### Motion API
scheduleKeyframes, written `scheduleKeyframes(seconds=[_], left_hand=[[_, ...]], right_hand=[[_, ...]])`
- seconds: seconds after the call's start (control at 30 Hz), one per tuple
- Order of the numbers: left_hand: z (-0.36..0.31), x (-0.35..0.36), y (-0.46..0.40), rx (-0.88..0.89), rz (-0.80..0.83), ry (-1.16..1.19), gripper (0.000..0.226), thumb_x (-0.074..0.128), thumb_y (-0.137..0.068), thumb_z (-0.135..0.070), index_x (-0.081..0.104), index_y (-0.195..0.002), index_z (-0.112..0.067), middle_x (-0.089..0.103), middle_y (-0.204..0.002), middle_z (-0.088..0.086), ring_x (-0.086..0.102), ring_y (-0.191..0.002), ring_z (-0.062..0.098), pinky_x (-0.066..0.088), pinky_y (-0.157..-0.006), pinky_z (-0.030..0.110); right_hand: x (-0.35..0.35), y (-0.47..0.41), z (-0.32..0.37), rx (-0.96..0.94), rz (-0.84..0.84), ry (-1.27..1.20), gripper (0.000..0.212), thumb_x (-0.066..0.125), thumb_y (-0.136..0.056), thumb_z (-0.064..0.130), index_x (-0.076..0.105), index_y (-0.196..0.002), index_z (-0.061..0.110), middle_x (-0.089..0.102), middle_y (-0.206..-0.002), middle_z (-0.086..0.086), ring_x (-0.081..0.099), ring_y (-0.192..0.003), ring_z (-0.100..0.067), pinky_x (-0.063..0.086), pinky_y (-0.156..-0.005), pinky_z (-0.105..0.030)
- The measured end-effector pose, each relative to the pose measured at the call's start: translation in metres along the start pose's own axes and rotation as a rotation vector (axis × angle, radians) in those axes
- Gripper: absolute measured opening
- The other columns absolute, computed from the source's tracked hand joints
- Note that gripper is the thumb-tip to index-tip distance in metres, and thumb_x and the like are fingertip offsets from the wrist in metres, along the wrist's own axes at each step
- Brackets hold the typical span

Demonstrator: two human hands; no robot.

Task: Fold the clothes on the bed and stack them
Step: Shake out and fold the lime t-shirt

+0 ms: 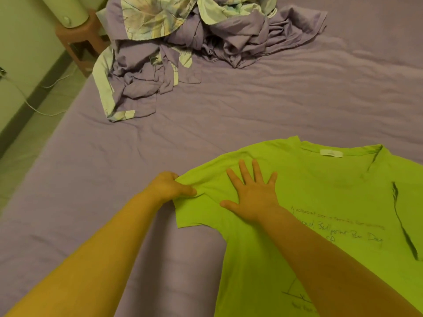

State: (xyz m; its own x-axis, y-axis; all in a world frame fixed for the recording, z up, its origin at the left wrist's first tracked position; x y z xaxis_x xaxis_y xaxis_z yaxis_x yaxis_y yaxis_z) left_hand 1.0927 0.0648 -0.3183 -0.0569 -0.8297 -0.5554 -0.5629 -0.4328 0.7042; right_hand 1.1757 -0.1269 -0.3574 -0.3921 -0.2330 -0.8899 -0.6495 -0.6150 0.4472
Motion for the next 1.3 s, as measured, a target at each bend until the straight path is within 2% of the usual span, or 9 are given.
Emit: scheduleKeyframes(seconds=[0.1,0.23,0.5,0.6,0.67,0.77,0.83,1.17,1.3], left_hand=[[-0.010,-0.002,0.014,0.000,-0.038,0.191,0.031,0.078,-0.076,-0.019,0.052,-0.062,-0.013,0.049,-0.064,0.006,0.042,-0.056,0.016,0.033,-0.041,0.018],[-0.048,0.019,0.028,0.021,-0.035,0.250,0.027,0.075,-0.080,-0.019,0.053,-0.067,-0.013,0.053,-0.058,0.007,0.049,-0.043,0.015,0.040,-0.040,0.023],[-0.123,0.123,0.048,0.108,0.185,0.575,0.019,0.052,-0.098,-0.023,0.053,-0.085,-0.009,0.059,-0.070,0.010,0.062,-0.044,0.012,0.052,-0.046,0.026],[-0.121,0.140,0.048,0.450,-0.043,0.101,0.030,0.047,-0.099,-0.018,0.056,-0.126,-0.007,0.063,-0.114,0.015,0.061,-0.103,0.027,0.045,-0.091,0.034],[-0.109,0.162,0.054,0.649,-0.171,-0.496,0.045,0.040,-0.100,-0.027,0.037,-0.145,-0.021,0.036,-0.151,0.008,0.030,-0.139,0.029,0.021,-0.112,0.037],[-0.078,0.194,0.054,0.645,-0.169,-0.924,0.066,0.000,-0.091,-0.061,-0.019,-0.146,-0.031,-0.022,-0.156,-0.001,-0.023,-0.143,0.028,-0.010,-0.114,0.057],[-0.071,0.202,0.050,0.617,-0.152,-0.974,0.065,-0.004,-0.089,-0.066,-0.031,-0.138,-0.031,-0.034,-0.148,0.000,-0.030,-0.139,0.028,-0.013,-0.112,0.060],[-0.056,0.259,0.154,0.685,-0.095,-0.980,0.063,0.021,-0.098,-0.053,0.005,-0.153,-0.024,-0.004,-0.160,0.009,-0.008,-0.146,0.033,-0.010,-0.113,0.058],[0.002,0.309,0.219,0.694,-0.080,-1.000,0.074,0.068,-0.068,-0.061,0.057,-0.131,-0.025,0.050,-0.141,0.010,0.044,-0.131,0.032,0.038,-0.100,0.057]], right_hand=[[-0.007,0.012,-0.005,-0.016,-0.047,-0.056,0.080,0.032,-0.087,0.070,0.002,-0.151,0.032,-0.018,-0.157,-0.007,-0.015,-0.145,-0.030,-0.001,-0.110,-0.063],[-0.015,0.053,-0.031,0.001,-0.332,-0.206,0.057,0.043,-0.084,0.047,0.057,-0.128,0.014,0.036,-0.146,-0.023,0.044,-0.129,-0.038,0.037,-0.100,-0.054],[0.029,0.130,-0.082,0.142,-0.393,-0.263,0.054,0.050,-0.084,0.042,0.053,-0.131,0.016,0.038,-0.147,-0.016,0.046,-0.127,-0.034,0.035,-0.101,-0.045],[0.050,0.155,-0.096,0.153,-0.392,-0.185,0.058,0.031,-0.093,0.051,0.041,-0.139,0.018,0.032,-0.151,-0.013,0.031,-0.136,-0.028,0.024,-0.114,-0.044],[0.067,0.171,-0.105,0.169,-0.378,-0.111,0.061,0.022,-0.095,0.056,0.031,-0.145,0.022,0.027,-0.153,-0.012,0.022,-0.141,-0.028,0.018,-0.111,-0.050],[0.085,0.187,-0.113,0.201,-0.353,-0.044,0.063,0.018,-0.096,0.060,0.025,-0.148,0.026,0.026,-0.154,-0.010,0.018,-0.143,-0.029,0.017,-0.110,-0.054],[0.086,0.188,-0.115,0.197,-0.343,-0.011,0.063,0.014,-0.096,0.060,0.026,-0.147,0.026,0.029,-0.152,-0.010,0.020,-0.142,-0.029,0.017,-0.108,-0.056],[0.092,0.257,-0.103,0.237,-0.286,-0.017,0.064,0.036,-0.078,0.058,0.057,-0.127,0.023,0.058,-0.131,-0.011,0.055,-0.120,-0.031,0.043,-0.095,-0.047],[0.127,0.316,-0.094,0.167,-0.281,-0.033,0.074,0.074,-0.060,0.056,0.058,-0.124,0.022,0.059,-0.129,-0.012,0.048,-0.121,-0.030,0.046,-0.092,-0.046]])
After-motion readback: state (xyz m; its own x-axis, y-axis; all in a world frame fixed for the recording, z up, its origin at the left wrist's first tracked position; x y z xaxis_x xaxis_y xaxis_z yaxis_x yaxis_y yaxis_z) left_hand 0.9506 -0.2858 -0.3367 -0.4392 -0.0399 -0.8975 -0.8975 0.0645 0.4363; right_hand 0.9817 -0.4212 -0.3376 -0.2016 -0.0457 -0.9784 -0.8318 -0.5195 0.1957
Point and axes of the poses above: each hand's wrist, its own y-axis away from the middle knuckle, its own x-axis out of the palm, z = x × y, the point moved 7 cm from there along -y, towards the middle knuckle
